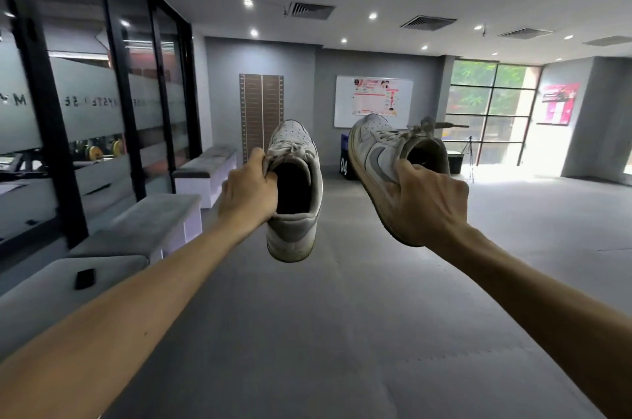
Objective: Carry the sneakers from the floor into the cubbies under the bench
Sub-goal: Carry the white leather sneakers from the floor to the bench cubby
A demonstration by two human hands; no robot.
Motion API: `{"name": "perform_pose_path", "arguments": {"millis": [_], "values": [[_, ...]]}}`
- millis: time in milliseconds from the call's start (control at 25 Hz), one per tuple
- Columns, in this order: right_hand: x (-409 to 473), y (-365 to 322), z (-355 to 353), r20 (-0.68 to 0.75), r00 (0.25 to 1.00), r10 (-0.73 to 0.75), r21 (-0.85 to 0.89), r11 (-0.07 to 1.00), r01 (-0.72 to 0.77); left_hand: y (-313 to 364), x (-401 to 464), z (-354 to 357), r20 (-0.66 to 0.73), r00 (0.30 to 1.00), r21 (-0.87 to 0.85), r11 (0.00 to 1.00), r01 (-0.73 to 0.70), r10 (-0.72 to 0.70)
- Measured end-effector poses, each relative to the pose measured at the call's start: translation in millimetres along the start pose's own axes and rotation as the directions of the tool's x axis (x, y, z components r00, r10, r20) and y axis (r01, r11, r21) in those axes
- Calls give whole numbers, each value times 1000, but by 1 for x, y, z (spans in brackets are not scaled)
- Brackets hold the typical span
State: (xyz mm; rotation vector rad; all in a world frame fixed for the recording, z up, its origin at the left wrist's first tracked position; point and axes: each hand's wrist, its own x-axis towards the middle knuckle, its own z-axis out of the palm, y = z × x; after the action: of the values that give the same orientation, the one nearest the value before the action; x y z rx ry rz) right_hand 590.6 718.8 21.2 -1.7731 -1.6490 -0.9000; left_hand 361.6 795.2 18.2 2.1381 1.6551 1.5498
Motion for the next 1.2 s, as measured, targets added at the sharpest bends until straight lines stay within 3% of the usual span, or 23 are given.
{"name": "perform_pose_path", "arguments": {"millis": [600, 920, 1200], "values": [[239, 71, 296, -30, 997, -69, 82, 994, 71, -81, 255, 235, -94, 992, 83, 993, 89, -81], [356, 48, 460, 16, 986, -168, 241, 957, 159, -169, 362, 315, -204, 964, 208, 955, 210, -168], [461, 10, 576, -16, 940, -340, 432, 846, 313, -217, 436, 349, -339, 907, 347, 864, 366, -248]]}}
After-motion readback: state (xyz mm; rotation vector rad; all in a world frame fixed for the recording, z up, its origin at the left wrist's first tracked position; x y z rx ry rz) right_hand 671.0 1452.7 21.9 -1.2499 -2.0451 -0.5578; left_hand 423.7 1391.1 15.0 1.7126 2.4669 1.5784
